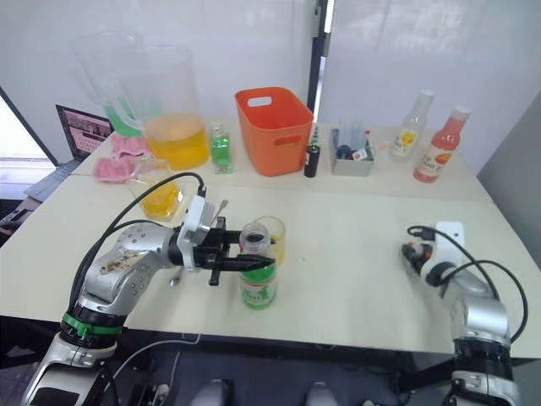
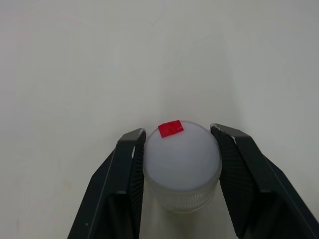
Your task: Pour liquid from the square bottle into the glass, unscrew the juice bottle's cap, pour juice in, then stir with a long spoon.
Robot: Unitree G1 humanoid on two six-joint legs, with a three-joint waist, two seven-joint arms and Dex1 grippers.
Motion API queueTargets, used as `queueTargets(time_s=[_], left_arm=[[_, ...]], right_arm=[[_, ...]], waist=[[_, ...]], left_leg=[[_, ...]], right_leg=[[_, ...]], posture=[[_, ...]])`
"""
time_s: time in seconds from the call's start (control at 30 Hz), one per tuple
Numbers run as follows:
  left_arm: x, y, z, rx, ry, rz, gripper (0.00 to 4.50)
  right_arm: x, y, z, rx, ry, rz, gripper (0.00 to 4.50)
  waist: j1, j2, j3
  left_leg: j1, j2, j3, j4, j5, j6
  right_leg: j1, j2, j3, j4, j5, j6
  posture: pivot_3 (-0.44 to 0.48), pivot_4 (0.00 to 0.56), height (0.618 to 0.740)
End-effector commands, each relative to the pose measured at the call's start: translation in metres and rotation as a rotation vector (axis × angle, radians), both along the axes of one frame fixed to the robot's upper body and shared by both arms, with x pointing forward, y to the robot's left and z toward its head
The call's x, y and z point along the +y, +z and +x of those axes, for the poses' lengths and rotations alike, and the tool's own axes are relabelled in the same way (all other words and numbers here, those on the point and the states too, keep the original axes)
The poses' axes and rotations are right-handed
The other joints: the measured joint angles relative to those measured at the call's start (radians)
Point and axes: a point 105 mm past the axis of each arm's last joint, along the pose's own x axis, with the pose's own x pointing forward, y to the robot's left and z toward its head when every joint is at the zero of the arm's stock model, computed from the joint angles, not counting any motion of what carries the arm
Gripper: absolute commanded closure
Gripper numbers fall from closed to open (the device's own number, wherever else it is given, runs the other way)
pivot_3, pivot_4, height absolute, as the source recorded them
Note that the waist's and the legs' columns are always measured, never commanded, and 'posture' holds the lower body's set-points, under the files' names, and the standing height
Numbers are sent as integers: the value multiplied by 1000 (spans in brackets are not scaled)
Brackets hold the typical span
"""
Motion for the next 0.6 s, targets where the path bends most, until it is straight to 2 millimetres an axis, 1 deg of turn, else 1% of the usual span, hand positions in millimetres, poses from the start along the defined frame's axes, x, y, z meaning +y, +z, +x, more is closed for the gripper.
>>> queueTargets(time_s=[0.03,0.1,0.13,0.17,0.2,0.23,0.3,0.4,0.43,0.5,0.53,0.6], left_arm=[[-4,-13,-4,50,-22,42,3235],[-4,-13,-4,49,-24,45,3235],[-5,-12,-3,48,-24,46,3235],[-5,-12,-3,48,-24,46,3235],[-4,-12,-4,49,-25,47,3235],[-4,-13,-4,49,-25,47,3235],[-4,-13,-4,50,-25,48,3235],[-5,-13,-3,50,-27,49,3235],[-5,-13,-3,50,-28,48,3235],[-5,-13,-3,50,-30,47,3235],[-5,-13,-4,51,-32,48,3235],[-4,-14,-4,53,-34,50,3235]], right_arm=[[-6,20,4,-75,-5,-28,2904],[-5,5,6,-45,-6,-7,2904],[-4,1,6,-36,-5,-3,2904],[-4,-1,6,-32,-4,-1,2904],[-5,1,6,-47,-4,9,2904],[-5,4,6,-59,-4,17,1886],[-4,13,6,-96,9,37,1267],[-2,26,4,-136,48,9,228],[1,35,3,-157,70,-1,2],[7,45,0,-180,101,-12,0],[15,53,-3,-192,138,-23,0],[25,63,-7,-205,180,-25,0]], waist=[[-1,0,0],[-1,0,0],[0,0,0],[0,0,0],[-1,0,0],[-2,0,0],[-2,0,0],[-3,0,0],[-1,0,0],[-1,0,0],[-1,0,0],[0,0,0]], left_leg=[[0,0,0,0,0,0],[1,0,0,0,0,0],[1,0,0,0,0,0],[1,0,0,0,0,0],[1,0,0,0,0,0],[1,0,0,0,0,0],[2,0,0,0,0,0],[2,0,0,0,0,0],[2,0,0,0,0,0],[2,0,0,0,0,0],[2,0,0,0,0,0],[2,0,0,0,0,0]], right_leg=[[0,0,0,0,0,0],[0,0,0,0,0,0],[1,0,0,0,0,0],[1,0,0,0,0,0],[1,0,0,0,0,0],[2,0,0,0,0,0],[2,0,0,0,0,0],[2,0,0,0,0,0],[2,0,0,0,0,0],[2,0,0,0,0,0],[2,0,0,0,0,0],[2,0,0,0,0,0]], posture=[[0,150,740],[0,150,740],[0,150,740],[0,150,740],[0,150,740],[0,150,740],[0,150,740],[0,150,740],[0,150,740],[0,150,740],[0,150,740],[0,150,740]])
